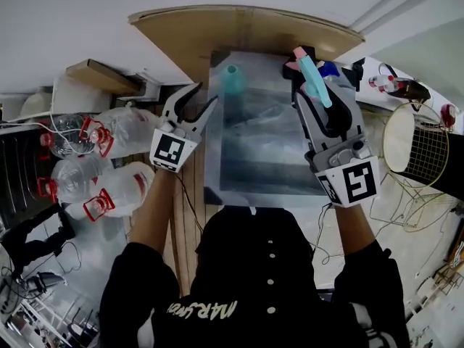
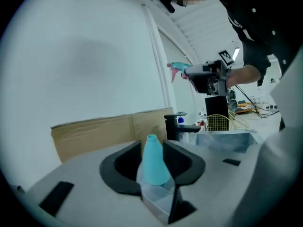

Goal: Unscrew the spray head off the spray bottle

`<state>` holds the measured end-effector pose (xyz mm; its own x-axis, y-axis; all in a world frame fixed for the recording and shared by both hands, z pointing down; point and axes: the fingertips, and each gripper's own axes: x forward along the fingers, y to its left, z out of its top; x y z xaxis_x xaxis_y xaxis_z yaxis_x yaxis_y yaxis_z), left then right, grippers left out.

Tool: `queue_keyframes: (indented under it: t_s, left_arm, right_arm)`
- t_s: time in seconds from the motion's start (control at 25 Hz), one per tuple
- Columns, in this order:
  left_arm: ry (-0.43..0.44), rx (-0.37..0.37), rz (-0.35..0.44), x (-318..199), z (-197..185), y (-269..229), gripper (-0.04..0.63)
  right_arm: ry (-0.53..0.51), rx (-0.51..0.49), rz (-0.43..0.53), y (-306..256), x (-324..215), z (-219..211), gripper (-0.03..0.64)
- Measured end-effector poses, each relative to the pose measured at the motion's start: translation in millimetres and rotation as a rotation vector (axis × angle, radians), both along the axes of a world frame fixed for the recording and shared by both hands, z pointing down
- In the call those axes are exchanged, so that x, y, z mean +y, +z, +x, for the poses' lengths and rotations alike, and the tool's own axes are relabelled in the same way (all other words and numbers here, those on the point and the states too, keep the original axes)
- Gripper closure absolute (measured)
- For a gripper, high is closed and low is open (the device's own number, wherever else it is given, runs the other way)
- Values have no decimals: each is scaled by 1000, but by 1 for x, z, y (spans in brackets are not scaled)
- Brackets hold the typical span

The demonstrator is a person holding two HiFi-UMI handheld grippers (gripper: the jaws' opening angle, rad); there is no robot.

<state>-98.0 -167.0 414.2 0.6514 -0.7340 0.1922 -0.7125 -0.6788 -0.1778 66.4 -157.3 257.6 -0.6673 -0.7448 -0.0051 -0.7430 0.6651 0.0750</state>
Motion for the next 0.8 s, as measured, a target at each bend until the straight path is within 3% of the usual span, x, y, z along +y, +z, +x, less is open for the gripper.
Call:
queue_keyframes:
  t_s: [0.04,0.12,0.28,0.4,0.52,0.8]
  left_arm:
    - [-23,13,31,8,-5,-14,473]
    - [-70,41,59,23,-10,-39,565]
    - [-156,39,-61,47,-13,-51,571]
    - [-246,86,-127,58,-18,-61,571]
    - [-271,107,-119,67,-13,-80,571]
    - [-275,63,-60,86,-2,-122,571]
  right_arm:
    - [-2,1,-1,0,3,5,466]
    - [-1,1,-3,0,11,15,466]
    - [22,-3,-3,-1,25,38,466]
    - [54,-14,-6,-4,36,58,466]
    - [91,-29,-5,-9,46,81,466]
    - [193,-26,1,-13,73,136,466]
